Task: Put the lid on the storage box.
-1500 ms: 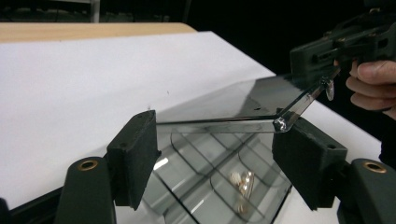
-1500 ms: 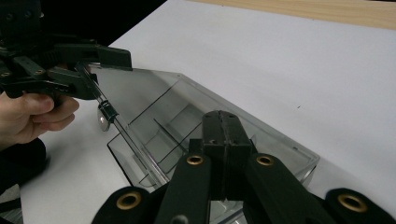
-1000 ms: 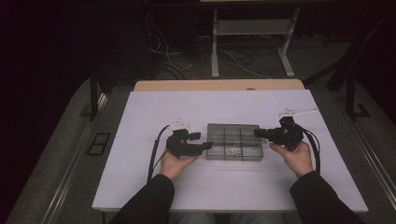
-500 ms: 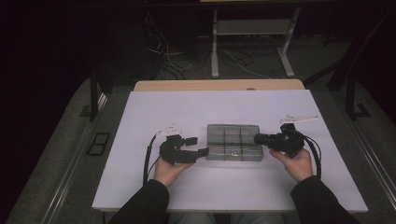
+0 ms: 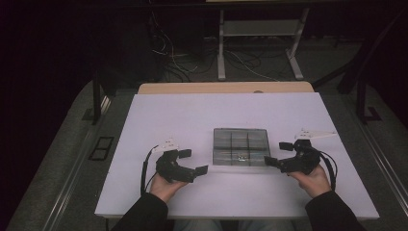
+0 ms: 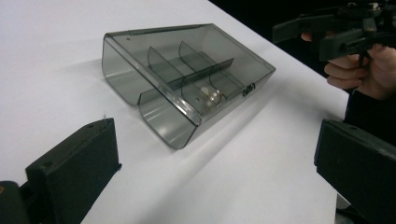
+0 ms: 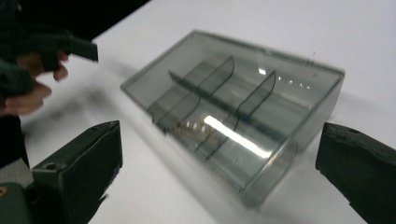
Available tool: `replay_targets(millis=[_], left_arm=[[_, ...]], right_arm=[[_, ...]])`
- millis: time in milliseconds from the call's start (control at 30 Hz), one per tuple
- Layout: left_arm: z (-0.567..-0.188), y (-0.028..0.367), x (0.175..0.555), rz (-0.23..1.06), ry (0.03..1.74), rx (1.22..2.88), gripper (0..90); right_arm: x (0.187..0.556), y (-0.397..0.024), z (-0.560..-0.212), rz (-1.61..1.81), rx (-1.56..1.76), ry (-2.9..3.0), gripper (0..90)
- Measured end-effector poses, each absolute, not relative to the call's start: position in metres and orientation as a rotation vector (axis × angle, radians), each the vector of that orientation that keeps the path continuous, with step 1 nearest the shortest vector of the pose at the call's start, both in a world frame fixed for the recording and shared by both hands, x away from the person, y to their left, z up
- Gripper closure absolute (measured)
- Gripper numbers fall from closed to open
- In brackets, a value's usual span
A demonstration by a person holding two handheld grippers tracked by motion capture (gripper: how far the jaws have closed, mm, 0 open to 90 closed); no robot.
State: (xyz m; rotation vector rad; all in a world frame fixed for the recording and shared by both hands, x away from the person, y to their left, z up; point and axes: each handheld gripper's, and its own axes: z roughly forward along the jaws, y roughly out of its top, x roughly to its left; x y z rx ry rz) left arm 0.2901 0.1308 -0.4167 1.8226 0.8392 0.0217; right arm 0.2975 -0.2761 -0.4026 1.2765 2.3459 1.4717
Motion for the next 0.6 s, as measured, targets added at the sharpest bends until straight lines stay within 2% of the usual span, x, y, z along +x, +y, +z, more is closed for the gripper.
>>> replay_targets(millis=[600], left_arm=[[-0.43,0.147,0.262,-0.003,0.831,1.909,0.0]], right_arm=[[0.262,-0.297,-0.417,1.428,1.32,2.34,0.5]])
